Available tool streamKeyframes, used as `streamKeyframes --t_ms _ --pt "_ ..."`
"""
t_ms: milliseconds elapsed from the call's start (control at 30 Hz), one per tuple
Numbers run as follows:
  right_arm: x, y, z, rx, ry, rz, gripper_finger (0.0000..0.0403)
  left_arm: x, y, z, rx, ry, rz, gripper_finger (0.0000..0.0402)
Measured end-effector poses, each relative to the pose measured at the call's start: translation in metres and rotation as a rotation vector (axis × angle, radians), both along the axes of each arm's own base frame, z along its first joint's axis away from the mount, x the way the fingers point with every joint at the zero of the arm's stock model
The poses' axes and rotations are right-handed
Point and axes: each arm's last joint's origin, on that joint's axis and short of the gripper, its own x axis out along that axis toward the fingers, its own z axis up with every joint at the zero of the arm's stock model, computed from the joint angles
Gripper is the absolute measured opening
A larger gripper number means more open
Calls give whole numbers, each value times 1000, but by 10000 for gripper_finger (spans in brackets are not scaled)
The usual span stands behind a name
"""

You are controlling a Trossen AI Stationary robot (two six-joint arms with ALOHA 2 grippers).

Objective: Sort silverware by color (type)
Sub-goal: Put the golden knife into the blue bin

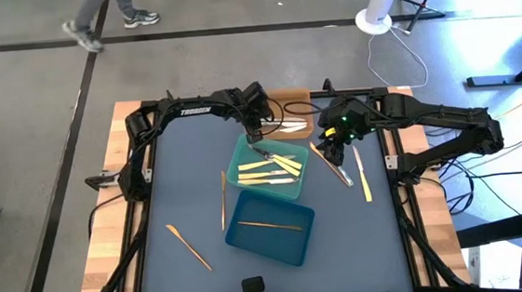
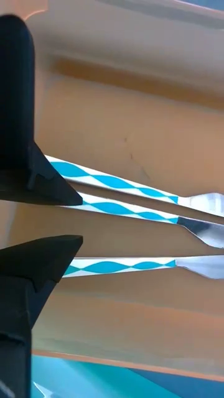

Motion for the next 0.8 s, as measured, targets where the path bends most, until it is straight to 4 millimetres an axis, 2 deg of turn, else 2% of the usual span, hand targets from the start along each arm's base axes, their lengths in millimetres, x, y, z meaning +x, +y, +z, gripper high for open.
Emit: streamKeyframes --t_ms 200,433,800 --pt "0 0 0 1 5 -1 163 0 0 0 1 -3 1 81" --pt "-8 2 -5 34 97 -39 163 0 0 0 2 -4 1 82" --pt "-9 36 -7 -135 154 -39 163 2 -3 3 7 -14 -9 82"
